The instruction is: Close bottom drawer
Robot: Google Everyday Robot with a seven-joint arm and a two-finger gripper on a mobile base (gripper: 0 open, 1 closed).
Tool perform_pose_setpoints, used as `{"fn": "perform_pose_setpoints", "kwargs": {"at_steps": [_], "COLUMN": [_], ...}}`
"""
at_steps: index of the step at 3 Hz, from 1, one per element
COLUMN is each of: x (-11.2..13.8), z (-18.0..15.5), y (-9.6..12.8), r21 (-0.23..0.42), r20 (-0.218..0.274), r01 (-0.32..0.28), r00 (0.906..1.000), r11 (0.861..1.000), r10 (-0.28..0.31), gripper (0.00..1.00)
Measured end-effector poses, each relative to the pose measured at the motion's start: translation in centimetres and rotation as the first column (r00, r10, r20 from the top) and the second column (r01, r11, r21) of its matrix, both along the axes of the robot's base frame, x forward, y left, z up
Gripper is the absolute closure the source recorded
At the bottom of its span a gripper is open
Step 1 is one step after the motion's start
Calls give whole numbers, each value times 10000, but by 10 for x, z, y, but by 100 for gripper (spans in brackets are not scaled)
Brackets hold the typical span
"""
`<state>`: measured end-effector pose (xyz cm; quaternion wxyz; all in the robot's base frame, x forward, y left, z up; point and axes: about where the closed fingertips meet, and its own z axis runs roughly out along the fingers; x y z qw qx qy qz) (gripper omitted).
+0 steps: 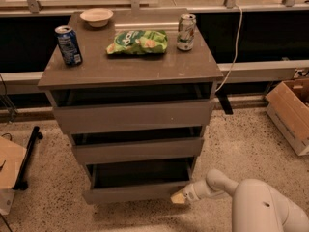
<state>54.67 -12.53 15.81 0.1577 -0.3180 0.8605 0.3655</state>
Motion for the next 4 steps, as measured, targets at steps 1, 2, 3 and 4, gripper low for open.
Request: {"fn": "perform_pose_setpoints", "kwargs": {"at_steps": [1,2,3,4], "x": [27,35,75,76], "z": [6,6,10,11], "y": [11,13,19,19], "r21": [-259,-353,-805,-819], "r20": [1014,1260,2327,2364], "r01": [-70,-79,-79,-74], "r00": [9948,9920,9722,9713], "r11": [9996,9993,9967,9966], "r10": [96,123,265,267], "gripper": [100,100,100,100]}}
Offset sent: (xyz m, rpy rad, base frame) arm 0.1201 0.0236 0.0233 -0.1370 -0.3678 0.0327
